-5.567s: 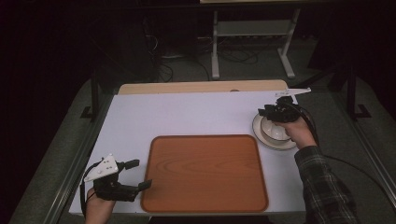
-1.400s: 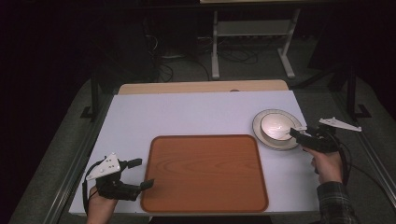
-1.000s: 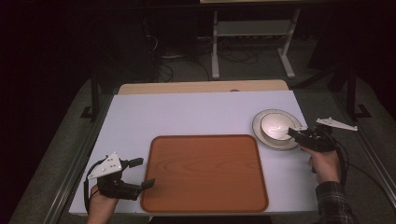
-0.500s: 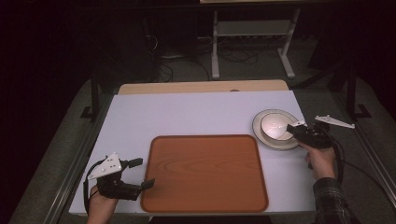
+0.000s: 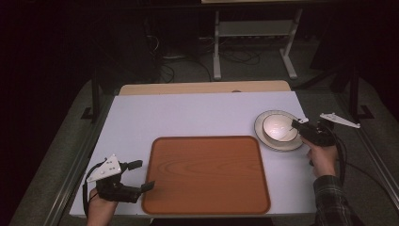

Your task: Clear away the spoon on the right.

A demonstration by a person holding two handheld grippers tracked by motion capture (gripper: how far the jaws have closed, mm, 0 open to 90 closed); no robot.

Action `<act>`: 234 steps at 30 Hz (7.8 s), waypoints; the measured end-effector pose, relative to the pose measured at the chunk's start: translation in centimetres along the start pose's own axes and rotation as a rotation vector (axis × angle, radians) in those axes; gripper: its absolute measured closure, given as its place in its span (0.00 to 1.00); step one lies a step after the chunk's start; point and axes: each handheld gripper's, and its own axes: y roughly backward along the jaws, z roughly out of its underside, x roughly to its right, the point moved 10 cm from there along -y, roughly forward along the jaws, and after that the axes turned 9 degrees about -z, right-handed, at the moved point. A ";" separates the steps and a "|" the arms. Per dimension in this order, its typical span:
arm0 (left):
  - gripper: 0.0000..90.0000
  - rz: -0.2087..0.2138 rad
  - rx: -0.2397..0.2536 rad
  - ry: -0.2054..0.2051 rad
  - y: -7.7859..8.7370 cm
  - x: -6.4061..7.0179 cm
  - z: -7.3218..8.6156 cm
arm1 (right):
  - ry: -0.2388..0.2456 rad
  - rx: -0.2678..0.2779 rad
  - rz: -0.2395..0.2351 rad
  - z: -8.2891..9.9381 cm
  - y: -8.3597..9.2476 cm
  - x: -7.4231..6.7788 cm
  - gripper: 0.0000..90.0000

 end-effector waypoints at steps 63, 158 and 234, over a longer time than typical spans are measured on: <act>0.15 -0.017 0.010 0.010 0.6 -0.3 0.1 | 0.305 -0.039 -0.353 -2.8 3.7 -14.5 0.94; 0.15 -0.006 -0.011 0.012 -0.1 -0.4 0.1 | 0.526 -0.548 -0.547 12.4 -3.2 -22.5 0.17; 0.15 0.010 -0.014 0.019 0.1 0.0 0.4 | 0.346 -0.172 -0.325 8.3 7.9 -14.2 0.14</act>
